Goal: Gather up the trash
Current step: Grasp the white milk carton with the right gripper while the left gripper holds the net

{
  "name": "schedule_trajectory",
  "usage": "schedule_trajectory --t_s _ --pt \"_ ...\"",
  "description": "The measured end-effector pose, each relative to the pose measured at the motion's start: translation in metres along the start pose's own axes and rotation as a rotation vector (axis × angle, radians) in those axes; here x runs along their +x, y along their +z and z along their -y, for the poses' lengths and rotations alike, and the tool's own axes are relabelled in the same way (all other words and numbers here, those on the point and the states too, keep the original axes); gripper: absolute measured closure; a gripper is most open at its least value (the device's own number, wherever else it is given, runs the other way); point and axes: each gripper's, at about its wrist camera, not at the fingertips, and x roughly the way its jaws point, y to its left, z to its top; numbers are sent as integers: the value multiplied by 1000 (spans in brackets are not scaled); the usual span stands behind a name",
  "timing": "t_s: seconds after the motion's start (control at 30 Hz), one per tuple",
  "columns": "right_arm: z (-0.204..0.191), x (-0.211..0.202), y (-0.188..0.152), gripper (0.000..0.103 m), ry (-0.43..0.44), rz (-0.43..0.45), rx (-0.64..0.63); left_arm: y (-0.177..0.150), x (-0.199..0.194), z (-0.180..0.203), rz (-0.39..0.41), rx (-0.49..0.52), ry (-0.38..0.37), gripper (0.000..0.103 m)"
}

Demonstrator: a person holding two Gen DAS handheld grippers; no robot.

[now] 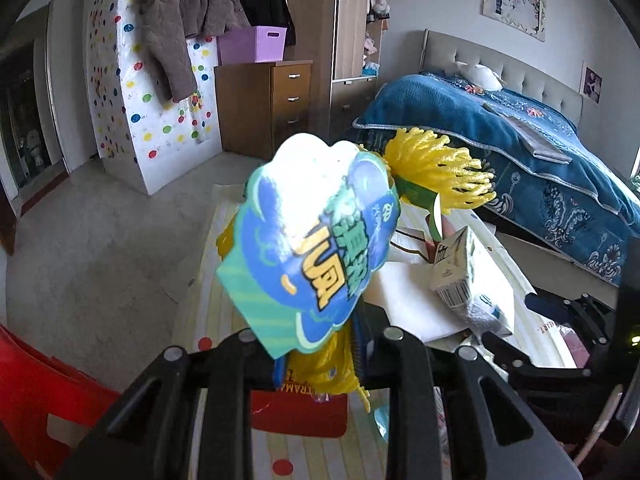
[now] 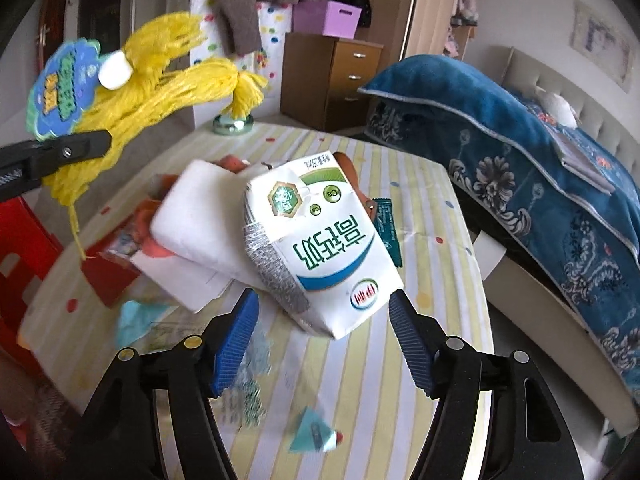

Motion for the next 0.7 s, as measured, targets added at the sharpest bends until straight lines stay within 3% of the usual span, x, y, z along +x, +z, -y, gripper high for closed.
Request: schedule_trajectory --t_s 0.27,0.33,0.47,0.7 --pt "-14 25 6 31 -99 -6 -86 -3 18 -3 -25 -4 -7 80" --pt "-14 24 6 39 -125 2 -89 -4 18 -4 -26 -3 -7 80" --pt "-8 16 7 68 -153 24 -70 -3 15 -3 -19 -3 -1 80" --pt "23 -27 2 73 -124 93 63 -1 -11 6 15 10 -18 80"
